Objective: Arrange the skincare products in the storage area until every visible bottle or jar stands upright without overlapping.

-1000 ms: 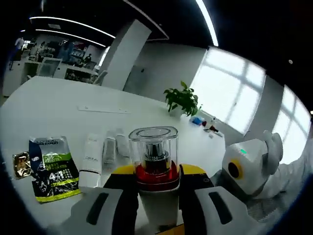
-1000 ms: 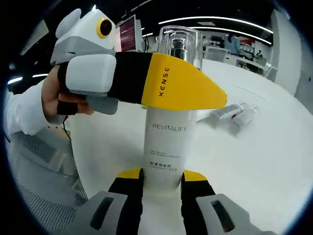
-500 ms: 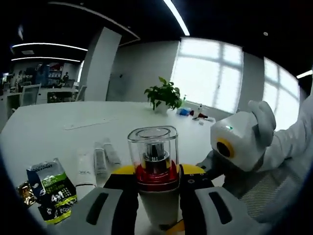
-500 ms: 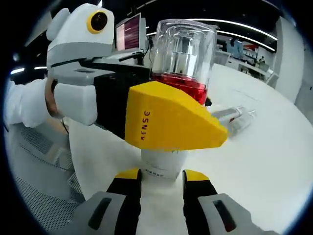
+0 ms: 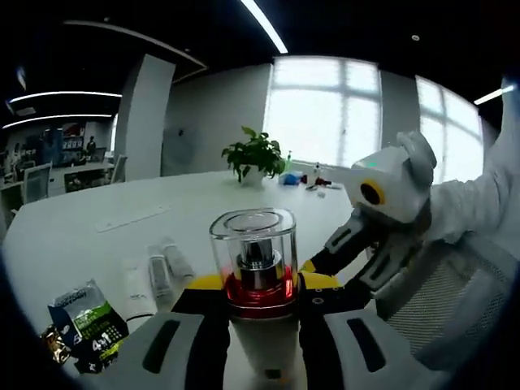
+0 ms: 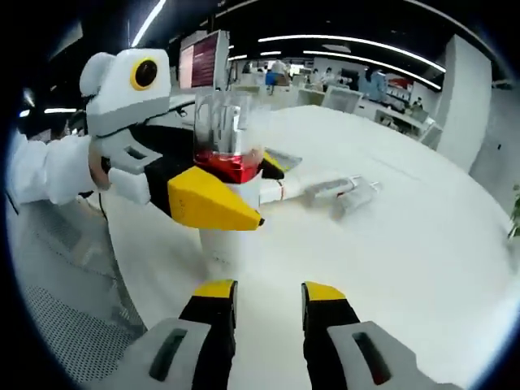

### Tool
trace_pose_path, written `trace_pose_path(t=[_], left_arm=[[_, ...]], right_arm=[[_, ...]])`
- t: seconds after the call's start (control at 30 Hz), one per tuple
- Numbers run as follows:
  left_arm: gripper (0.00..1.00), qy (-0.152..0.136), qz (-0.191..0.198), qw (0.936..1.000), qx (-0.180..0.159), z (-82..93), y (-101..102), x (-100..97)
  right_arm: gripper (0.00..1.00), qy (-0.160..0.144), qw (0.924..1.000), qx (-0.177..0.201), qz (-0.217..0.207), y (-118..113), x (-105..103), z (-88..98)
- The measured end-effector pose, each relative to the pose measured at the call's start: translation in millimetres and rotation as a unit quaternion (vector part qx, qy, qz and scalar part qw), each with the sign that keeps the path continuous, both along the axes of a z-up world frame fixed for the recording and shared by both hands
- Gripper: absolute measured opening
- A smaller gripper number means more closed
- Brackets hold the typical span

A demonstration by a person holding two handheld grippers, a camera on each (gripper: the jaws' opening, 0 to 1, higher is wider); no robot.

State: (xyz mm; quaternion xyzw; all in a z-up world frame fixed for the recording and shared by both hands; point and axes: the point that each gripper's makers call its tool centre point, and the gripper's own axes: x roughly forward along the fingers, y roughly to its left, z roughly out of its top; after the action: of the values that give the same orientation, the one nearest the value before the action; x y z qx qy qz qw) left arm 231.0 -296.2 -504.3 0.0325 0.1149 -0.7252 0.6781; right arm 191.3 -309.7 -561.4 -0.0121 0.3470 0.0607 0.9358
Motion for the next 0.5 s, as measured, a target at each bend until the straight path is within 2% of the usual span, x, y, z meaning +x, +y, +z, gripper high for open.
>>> trace_pose_path(t=[0.07, 0.13, 0.2, 0.33, 0.4, 0.5], left_arm=[[0.26, 0.0, -0.002, 1.0, -0.001, 0.3, 0, 1.2], [0.26, -0.006, -0.008, 0.9999, -0.002, 0.4, 2, 0.3], [0.26, -0.012, -0.016, 0.9998, -0.002, 0.8, 3, -2.8], [0.26, -0.01, -0.023, 0.9997, -0.003, 0.7, 4, -3.3], [0.26, -0.025, -0.04, 0.9989, -0.003, 1.0, 6, -8.6], [0.26, -0.041, -0.058, 0.9975, -0.002, 1.0, 8, -16.0]], right_arm=[[0.28, -0.019, 0.9996, 0.005, -0.022, -8, -4, 11.6], [0.24, -0.047, 0.9978, 0.011, -0.045, -14, -4, 27.7], [0.25, -0.073, 0.9948, 0.036, -0.061, -16, 0, 43.3], [0.28, -0.118, 0.9879, 0.082, -0.059, -4, 5, 72.6], [0.29, -0.14, 0.9825, 0.112, -0.051, 9, 10, 85.0], [0.35, -0.142, 0.9821, 0.118, -0.038, 21, 16, 88.2]])
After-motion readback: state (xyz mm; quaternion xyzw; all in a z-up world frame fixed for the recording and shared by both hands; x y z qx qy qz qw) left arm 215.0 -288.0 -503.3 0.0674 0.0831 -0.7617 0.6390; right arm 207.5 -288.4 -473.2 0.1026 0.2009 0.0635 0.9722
